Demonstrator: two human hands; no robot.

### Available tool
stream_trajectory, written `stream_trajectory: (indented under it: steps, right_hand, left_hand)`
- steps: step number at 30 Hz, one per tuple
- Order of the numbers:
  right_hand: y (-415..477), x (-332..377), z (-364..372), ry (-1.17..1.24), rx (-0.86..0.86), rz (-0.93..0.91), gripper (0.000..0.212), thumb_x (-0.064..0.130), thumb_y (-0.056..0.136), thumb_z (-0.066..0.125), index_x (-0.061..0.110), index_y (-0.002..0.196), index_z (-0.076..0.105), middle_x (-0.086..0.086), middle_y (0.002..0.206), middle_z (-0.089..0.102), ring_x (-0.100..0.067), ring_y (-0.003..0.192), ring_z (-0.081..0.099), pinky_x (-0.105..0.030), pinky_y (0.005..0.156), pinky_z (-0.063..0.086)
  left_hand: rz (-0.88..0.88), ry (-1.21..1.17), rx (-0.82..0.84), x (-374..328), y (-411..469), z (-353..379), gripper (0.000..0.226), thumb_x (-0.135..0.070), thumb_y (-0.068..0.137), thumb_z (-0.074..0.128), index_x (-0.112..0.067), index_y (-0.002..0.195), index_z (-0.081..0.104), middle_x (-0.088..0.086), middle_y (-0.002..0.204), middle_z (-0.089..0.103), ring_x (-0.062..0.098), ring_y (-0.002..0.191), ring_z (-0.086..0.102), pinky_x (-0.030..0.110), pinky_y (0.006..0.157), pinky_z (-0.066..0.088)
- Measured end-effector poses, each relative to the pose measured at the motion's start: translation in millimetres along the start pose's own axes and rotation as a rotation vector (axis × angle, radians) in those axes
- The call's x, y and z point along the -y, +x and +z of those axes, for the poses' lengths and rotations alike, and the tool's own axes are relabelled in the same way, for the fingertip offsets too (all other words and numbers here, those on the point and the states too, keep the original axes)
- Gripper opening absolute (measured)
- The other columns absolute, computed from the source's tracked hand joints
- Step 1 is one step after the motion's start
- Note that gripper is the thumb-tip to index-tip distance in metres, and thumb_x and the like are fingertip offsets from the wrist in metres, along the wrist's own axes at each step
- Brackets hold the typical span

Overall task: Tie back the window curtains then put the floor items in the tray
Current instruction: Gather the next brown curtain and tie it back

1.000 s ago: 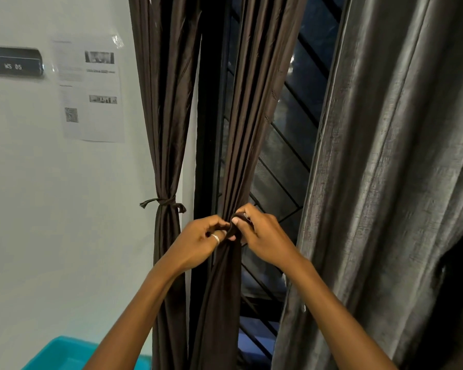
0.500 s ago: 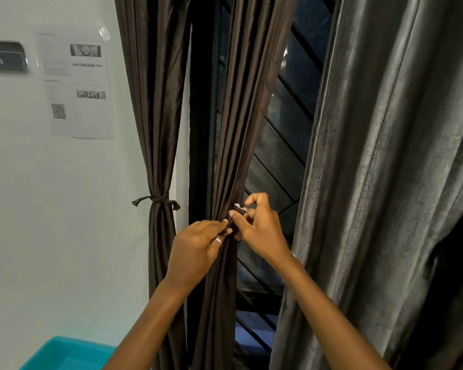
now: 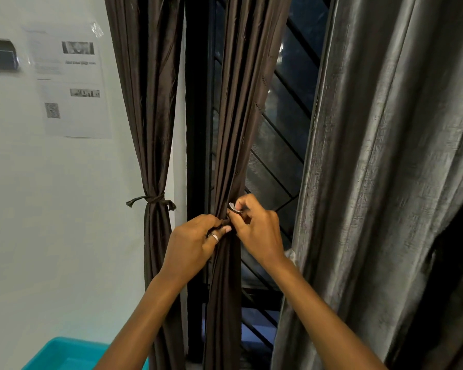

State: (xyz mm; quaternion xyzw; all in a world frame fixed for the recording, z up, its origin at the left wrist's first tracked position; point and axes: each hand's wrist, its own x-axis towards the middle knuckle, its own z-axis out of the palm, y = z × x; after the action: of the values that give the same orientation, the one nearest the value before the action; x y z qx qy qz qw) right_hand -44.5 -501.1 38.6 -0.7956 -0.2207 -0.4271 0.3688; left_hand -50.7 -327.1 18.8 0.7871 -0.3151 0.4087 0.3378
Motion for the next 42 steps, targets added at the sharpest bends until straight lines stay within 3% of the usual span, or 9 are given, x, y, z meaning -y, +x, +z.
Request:
stream_trajectory:
  steps: [7, 10, 15, 18, 22, 28, 32, 36, 42]
  right_hand:
    - [-2, -3, -4, 0.148, 0.064, 0.050, 0.020, 0.027, 0.097, 0.062, 0.036, 0.103, 0.046, 0.007, 0.065, 0.066, -0.011, 0.054, 0.062, -0.024, 0.047, 0.045]
    - [-5, -4, -4, 0.161, 0.062, 0.085, 0.026, 0.028, 0.098, 0.061, 0.040, 0.103, 0.038, 0.001, 0.066, 0.065, -0.014, 0.054, 0.064, -0.040, 0.050, 0.051]
    - [-9, -4, -2, 0.094, 0.021, -0.005, 0.008, 0.026, 0.100, 0.062, 0.029, 0.104, 0.056, 0.013, 0.079, 0.069, -0.002, 0.070, 0.069, -0.031, 0.059, 0.057]
    - [-9, -3, -3, 0.046, 0.065, -0.023, 0.020, 0.028, 0.100, 0.056, 0.025, 0.117, 0.065, 0.013, 0.096, 0.071, 0.001, 0.085, 0.068, -0.017, 0.073, 0.054]
    - [-10, 1, -6, -0.052, 0.218, -0.059, 0.042, 0.024, 0.089, 0.057, 0.016, 0.130, 0.063, 0.001, 0.115, 0.066, -0.008, 0.097, 0.064, -0.023, 0.085, 0.053]
    - [-7, 1, -8, -0.134, 0.281, -0.054, 0.027, 0.018, 0.089, 0.070, 0.016, 0.116, 0.065, 0.002, 0.114, 0.040, -0.005, 0.084, 0.049, -0.017, 0.073, 0.047]
    - [-4, 2, -5, -0.245, 0.339, 0.010, 0.027, 0.033, 0.083, 0.074, 0.016, 0.101, 0.062, 0.005, 0.111, 0.031, -0.007, 0.074, 0.047, -0.020, 0.061, 0.042]
    - [-6, 0, -2, -0.239, 0.458, 0.133, 0.042, 0.045, 0.077, 0.076, 0.022, 0.110, 0.061, 0.005, 0.106, 0.036, -0.012, 0.085, 0.054, -0.026, 0.068, 0.052]
    - [-7, 4, -3, -0.290, 0.425, 0.135, 0.021, 0.034, 0.092, 0.057, 0.018, 0.105, 0.061, 0.001, 0.103, 0.042, -0.022, 0.086, 0.058, -0.034, 0.067, 0.053]
  left_hand:
    - [-0.098, -0.148, 0.048, 4, 3, 1, 0.019, -0.042, 0.096, 0.061, -0.024, 0.096, 0.066, -0.013, 0.081, 0.064, 0.008, 0.072, 0.064, 0.029, 0.061, 0.053]
    - [-0.154, -0.205, 0.043, 4, 5, 3, 0.014, -0.039, 0.095, 0.063, -0.026, 0.091, 0.065, -0.008, 0.076, 0.066, 0.015, 0.068, 0.064, 0.032, 0.058, 0.052]
    - [-0.207, -0.247, 0.041, 1, 5, 3, 0.014, -0.039, 0.094, 0.065, -0.026, 0.089, 0.066, -0.006, 0.074, 0.067, 0.019, 0.065, 0.064, 0.036, 0.058, 0.052]
    - [-0.242, -0.265, 0.033, 1, 6, 2, 0.009, -0.036, 0.093, 0.067, -0.029, 0.087, 0.066, -0.009, 0.078, 0.068, 0.018, 0.065, 0.065, 0.032, 0.057, 0.052]
    - [-0.260, -0.268, 0.015, 2, 9, 1, 0.012, -0.037, 0.094, 0.066, -0.028, 0.086, 0.064, -0.010, 0.074, 0.066, 0.014, 0.055, 0.059, 0.023, 0.048, 0.046]
    - [-0.262, -0.297, 0.037, 1, 9, 3, 0.008, -0.034, 0.096, 0.064, -0.028, 0.091, 0.066, -0.011, 0.081, 0.068, 0.018, 0.067, 0.064, 0.033, 0.059, 0.053]
    - [-0.235, -0.272, 0.025, -1, 13, 6, 0.007, -0.032, 0.097, 0.064, -0.031, 0.089, 0.065, -0.013, 0.079, 0.068, 0.010, 0.071, 0.066, 0.019, 0.057, 0.051]
    - [-0.248, -0.243, 0.044, -2, 14, 9, 0.008, -0.034, 0.097, 0.063, -0.030, 0.090, 0.064, -0.013, 0.079, 0.069, 0.009, 0.073, 0.069, 0.032, 0.063, 0.057]
    - [-0.273, -0.184, 0.070, -2, 17, 11, 0.012, -0.039, 0.097, 0.060, -0.028, 0.091, 0.064, -0.011, 0.079, 0.070, 0.009, 0.066, 0.065, 0.041, 0.061, 0.056]
